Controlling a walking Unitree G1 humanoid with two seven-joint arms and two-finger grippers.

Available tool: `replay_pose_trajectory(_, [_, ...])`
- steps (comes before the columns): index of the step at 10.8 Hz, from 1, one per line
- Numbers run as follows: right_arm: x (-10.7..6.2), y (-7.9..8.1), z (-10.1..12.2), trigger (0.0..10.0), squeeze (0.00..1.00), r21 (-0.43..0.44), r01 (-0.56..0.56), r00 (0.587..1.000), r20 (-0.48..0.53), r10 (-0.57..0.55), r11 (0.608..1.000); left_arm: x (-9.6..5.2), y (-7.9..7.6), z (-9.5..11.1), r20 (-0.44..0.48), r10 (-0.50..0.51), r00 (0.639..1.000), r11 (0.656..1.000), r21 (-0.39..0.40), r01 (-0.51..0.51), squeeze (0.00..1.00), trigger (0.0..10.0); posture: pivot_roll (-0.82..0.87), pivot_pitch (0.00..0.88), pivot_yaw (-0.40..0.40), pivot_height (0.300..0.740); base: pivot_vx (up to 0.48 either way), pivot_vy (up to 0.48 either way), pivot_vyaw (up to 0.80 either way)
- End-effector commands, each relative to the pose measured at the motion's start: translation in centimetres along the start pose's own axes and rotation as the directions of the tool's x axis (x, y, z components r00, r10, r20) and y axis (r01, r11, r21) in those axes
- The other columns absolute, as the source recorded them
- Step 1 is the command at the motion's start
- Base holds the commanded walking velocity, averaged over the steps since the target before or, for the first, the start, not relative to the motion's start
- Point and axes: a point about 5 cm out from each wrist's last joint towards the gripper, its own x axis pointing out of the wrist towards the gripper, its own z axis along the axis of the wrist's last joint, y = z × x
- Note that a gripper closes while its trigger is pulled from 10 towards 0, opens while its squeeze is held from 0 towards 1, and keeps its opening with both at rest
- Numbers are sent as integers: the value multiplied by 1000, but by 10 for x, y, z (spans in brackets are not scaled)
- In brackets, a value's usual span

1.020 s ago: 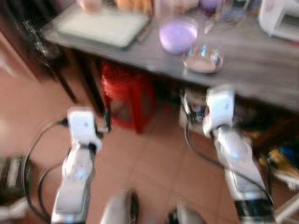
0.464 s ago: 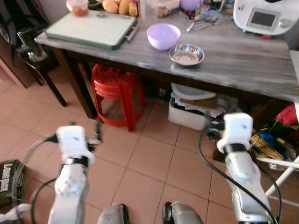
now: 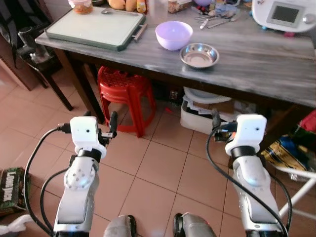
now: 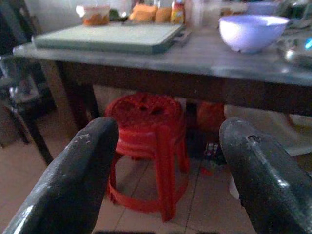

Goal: Setting the table

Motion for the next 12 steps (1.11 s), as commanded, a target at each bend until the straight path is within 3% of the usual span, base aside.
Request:
replay_pose_trajectory(1, [-1, 1, -4, 10000, 0, 2, -20, 1000, -16, 21, 1000, -3, 1, 0, 7, 7, 1000, 1000, -3, -7, 0, 10000, -52, 141, 2, 740, 0, 0, -488])
replay_pose_trajectory(3, [6, 1, -3, 10000, 0, 10, -28, 1000, -13, 28, 1000, -6, -10, -6, -7, -10, 1000, 1000, -27, 10, 0, 10000, -48, 116, -11, 740, 0, -126, -716])
replay_pose_trajectory(8, [0, -11, -4, 10000, 0, -14, -30, 999, -32, 29, 999, -9, -13, -6, -26, -69, 997, 997, -39, 68, 0, 10000, -79, 166, -10, 740, 0, -104, -700])
replay_pose_trajectory(12, [3, -6, -1, 10000, 0, -21, -73, 997, -19, 73, 997, -10, -17, -5, -24, -72, 997, 996, -58, 71, 0, 10000, -72, 168, -22, 740, 0, -401, -117])
